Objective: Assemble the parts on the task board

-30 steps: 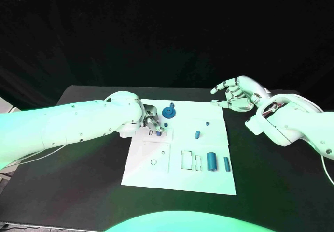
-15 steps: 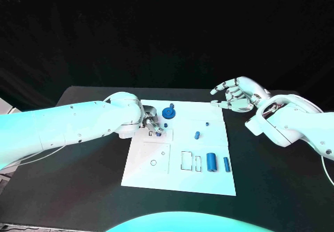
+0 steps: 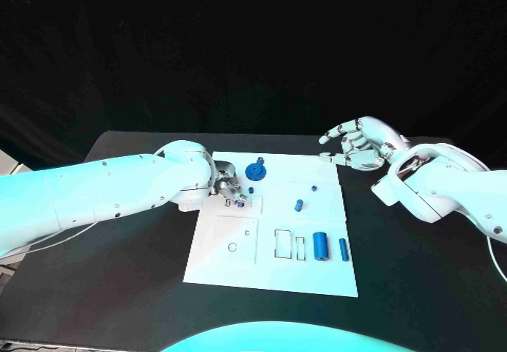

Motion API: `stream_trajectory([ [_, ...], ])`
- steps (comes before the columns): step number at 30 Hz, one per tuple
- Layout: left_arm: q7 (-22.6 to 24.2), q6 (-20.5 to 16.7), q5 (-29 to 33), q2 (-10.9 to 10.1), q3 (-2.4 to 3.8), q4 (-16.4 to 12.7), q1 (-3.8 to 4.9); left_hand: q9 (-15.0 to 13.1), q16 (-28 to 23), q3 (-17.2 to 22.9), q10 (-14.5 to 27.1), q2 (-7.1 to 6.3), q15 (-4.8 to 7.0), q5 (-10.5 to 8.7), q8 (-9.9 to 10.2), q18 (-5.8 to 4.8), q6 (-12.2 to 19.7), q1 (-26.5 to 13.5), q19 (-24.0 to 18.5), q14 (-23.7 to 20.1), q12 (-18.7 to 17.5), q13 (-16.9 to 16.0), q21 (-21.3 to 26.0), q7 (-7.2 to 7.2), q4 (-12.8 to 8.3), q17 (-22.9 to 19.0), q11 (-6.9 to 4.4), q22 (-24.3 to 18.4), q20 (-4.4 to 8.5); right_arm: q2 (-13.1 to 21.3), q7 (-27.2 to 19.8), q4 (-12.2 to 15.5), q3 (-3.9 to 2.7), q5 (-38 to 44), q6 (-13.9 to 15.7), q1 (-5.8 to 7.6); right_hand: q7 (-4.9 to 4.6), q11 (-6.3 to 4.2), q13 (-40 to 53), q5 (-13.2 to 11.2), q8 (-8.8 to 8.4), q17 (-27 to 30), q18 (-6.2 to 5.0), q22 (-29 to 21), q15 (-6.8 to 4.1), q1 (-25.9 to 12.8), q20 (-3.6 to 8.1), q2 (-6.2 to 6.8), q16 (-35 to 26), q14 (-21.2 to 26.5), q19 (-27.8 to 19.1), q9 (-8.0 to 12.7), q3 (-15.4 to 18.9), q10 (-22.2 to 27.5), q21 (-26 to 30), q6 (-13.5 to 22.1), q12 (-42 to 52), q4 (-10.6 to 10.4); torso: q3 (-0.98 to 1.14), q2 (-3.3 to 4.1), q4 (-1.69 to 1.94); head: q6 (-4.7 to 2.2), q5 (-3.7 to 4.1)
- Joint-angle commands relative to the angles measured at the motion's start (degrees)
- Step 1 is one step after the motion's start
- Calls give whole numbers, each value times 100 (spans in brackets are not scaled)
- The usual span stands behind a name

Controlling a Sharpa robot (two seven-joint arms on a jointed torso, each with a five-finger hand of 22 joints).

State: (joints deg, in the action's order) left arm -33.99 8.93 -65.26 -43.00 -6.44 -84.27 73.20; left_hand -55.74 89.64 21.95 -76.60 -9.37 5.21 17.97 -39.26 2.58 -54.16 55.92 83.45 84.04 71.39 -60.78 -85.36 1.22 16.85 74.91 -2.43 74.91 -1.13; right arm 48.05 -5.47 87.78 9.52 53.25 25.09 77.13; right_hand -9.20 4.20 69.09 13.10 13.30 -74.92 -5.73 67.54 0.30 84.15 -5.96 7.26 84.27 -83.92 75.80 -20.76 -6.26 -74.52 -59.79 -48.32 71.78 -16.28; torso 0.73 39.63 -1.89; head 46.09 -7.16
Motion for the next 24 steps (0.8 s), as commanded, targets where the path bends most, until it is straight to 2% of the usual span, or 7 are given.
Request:
stream_trajectory([
  [1, -28, 46, 66, 5, -2, -2, -11, 9, 36, -23, 31, -12, 5, -21, 23, -28, -13, -60, 0, 596, -14, 2, 12, 22, -4, 1509, 14, 512, -15, -2, -24, 3, -3, 47, -79, 0, -3, 6, -6, 25, 34, -280, -79, -2, -34, -61, 2, -4, -37, -307, -17, -6, -11, 21, 20, 24, -22, -27, 5, -3, 4, 12, -3],
  [13, -24, 56, 76, -20, -1, -28, -10, 12, 36, -60, 59, -32, 5, -78, 34, -20, 4, -59, -23, 596, -47, 52, 29, 23, -14, 1509, 14, 479, -17, -2, -19, -1, -3, 47, -96, 0, -3, 6, -6, 23, 38, -273, -79, 0, -34, -69, 2, -5, -42, -305, -16, -7, -11, 18, 20, 26, -21, -28, 2, -2, -4, 23, -3],
  [17, -23, 15, 77, -56, 0, -90, -10, 67, 36, -93, 116, -54, -7, -87, 124, -4, 77, -4, -72, 596, -107, 133, 68, 48, -14, 1509, 33, 409, -24, -1, -18, -1, -3, 47, -100, 0, -3, 6, -6, 23, 38, -273, -79, 0, -34, -69, 2, -5, -42, -305, -16, -7, -11, 18, 20, 26, -21, -28, 0, 0, -5, 21, -1],
  [19, -21, -52, 77, -82, 0, -135, -11, 164, 36, -122, 158, -46, -31, -78, 249, 5, 126, 23, -102, 596, -147, 186, 93, 86, -10, 1509, 63, 368, -39, 0, -18, -1, -3, 47, -100, 0, -3, 6, -6, 23, 38, -273, -79, 0, -34, -69, 2, -5, -42, -305, -16, -7, -11, 18, 20, 26, -21, -28, -2, -3, -2, 23, 7],
  [24, -8, -289, 119, -148, 0, -242, -13, 592, 36, -235, 186, -29, -141, -59, 784, 6, 261, 84, -104, 596, -151, 214, 106, 241, -8, 1509, 194, 366, -123, 4, -19, -1, -2, 47, -97, -1, -3, 6, -6, 23, 38, -273, -79, 0, -34, -69, 2, -5, -42, -305, -16, -7, -11, 18, 20, 26, -21, -28, -3, -2, 4, 24, 9],
])
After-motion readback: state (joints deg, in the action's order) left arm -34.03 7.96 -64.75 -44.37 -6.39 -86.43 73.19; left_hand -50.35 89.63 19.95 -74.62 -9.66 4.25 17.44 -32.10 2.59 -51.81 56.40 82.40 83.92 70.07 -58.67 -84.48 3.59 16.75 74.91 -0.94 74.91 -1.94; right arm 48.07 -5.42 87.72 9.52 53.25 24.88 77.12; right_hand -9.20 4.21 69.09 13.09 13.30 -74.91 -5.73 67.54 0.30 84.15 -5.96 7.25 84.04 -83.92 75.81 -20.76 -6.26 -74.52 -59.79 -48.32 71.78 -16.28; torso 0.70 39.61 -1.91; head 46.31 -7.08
